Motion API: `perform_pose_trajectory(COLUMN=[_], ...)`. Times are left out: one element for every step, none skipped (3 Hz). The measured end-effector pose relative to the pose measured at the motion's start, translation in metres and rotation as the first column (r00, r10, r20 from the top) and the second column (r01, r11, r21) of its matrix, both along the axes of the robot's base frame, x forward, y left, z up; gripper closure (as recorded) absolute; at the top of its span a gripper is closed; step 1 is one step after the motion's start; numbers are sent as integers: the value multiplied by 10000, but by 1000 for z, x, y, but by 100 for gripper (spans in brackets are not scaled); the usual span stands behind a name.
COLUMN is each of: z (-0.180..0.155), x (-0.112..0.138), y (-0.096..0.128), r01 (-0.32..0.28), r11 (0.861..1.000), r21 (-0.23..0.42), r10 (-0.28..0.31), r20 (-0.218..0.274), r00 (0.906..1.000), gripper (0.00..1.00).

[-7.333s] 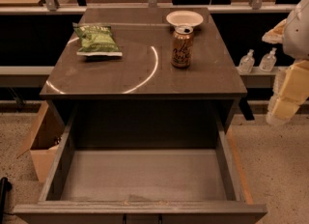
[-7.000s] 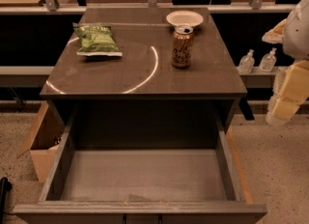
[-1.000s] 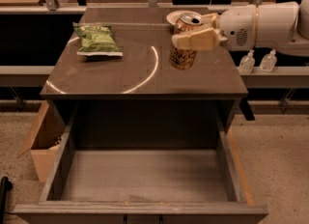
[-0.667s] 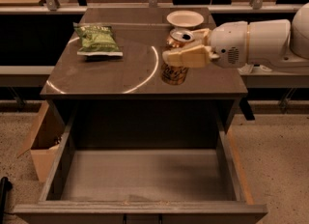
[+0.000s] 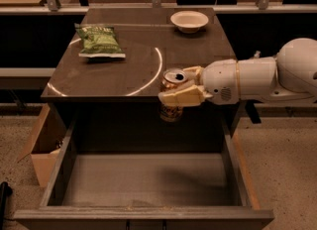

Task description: Place orange can into top drawer

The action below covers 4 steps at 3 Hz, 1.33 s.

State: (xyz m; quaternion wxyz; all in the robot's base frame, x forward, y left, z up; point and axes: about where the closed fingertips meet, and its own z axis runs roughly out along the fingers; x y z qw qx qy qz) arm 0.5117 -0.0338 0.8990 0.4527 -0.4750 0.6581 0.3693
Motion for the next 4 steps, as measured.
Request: perform_pose_trajectory(z=[0,-9,-24,-49], x=[0,-18,-41,-62], y=[0,5,15,30], r01=[-1,210,157,-63], r11=[10000,9994,9984,9974], r21=[0,276,548,712], r10=[1,-201,-137,76], r20=[0,-317,-362,-186], r00=[10000,9993,9992,9998], gripper=[100,100,100,100])
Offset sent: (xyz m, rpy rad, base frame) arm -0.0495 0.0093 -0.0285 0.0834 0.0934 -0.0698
